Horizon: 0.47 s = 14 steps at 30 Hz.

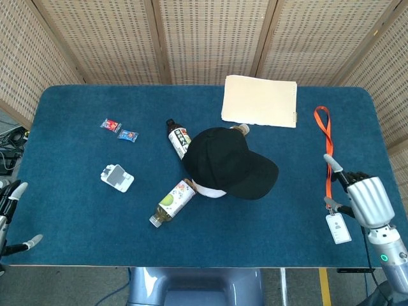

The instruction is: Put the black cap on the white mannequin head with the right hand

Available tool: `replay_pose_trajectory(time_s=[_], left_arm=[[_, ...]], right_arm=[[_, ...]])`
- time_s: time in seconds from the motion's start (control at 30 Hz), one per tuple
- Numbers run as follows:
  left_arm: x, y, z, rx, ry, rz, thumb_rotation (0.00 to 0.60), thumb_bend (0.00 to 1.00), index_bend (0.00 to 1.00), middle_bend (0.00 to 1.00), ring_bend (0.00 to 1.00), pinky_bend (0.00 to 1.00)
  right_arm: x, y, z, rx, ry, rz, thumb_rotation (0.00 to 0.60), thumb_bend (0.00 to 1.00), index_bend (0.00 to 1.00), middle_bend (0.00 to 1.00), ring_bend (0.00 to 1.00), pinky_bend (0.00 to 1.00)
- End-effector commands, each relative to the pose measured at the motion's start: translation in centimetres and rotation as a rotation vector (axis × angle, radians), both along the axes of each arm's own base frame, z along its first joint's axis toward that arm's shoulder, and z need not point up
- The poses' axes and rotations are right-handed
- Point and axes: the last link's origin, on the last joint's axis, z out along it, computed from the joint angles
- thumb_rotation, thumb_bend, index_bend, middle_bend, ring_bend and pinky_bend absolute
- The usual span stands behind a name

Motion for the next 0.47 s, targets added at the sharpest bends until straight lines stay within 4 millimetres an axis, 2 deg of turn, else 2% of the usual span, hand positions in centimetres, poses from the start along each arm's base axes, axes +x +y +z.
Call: replay_pose_trajectory(time_s=[0.03,0.2,0.47], left_arm=[[0.0,-0.2,-0.1,0.0,0.005,-0.003,0.6,0.0,0.0,0.0,0.0,0.0],[-0.1,0.0,0.0,0.024,0.021,0.002,0.6,0.0,0.0,0.0,0.0,0.0],[-0.2,0.1,0.0,0.03,0.02,-0.003,0.6,0.0,0.0,0.0,0.0,0.0]], right_arm=[[-1.2,4.3,0.5,-0.025,0.091,-0.256,0.6,0.0,0.0,0.0,0.0,0.0],[-0.6,5.8,-0.3,-0.022,0.027,-0.337,0.6,0.0,0.0,0.0,0.0,0.0],[-0.6,7.2,-1.6,-0.088,0.056,-0.379,0.6,0.0,0.0,0.0,0.0,0.0]])
